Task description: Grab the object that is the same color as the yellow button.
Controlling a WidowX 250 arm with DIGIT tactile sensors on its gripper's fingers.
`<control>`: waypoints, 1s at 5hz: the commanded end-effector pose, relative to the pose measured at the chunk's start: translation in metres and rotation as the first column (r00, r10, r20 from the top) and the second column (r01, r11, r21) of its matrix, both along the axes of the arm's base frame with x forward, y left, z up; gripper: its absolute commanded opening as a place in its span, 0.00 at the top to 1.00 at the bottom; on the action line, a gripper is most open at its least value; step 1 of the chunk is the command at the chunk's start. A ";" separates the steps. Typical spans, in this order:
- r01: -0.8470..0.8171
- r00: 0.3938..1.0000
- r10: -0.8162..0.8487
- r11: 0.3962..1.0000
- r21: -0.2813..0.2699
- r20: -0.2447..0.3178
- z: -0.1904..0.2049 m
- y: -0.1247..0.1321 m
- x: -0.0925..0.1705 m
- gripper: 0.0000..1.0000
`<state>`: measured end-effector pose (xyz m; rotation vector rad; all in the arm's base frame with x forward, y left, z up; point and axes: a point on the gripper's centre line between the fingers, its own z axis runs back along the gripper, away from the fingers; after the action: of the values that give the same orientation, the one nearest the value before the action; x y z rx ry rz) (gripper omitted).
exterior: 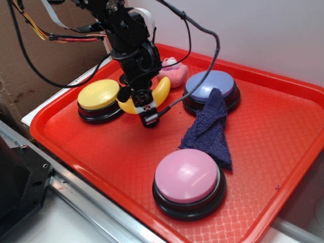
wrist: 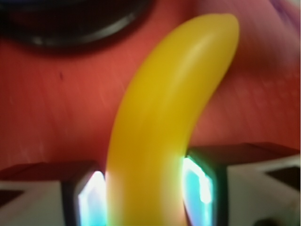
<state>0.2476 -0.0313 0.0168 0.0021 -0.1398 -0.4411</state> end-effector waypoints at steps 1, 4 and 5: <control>-0.159 0.987 0.158 0.987 -0.010 -0.011 0.069 -0.008 -0.008 1.00; -0.356 0.931 0.348 0.933 -0.052 -0.113 0.178 -0.020 -0.049 1.00; -0.391 0.920 0.385 0.917 -0.086 -0.075 0.199 -0.014 -0.062 1.00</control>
<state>0.1785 -0.0437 0.2010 -0.0691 -0.0489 -0.0377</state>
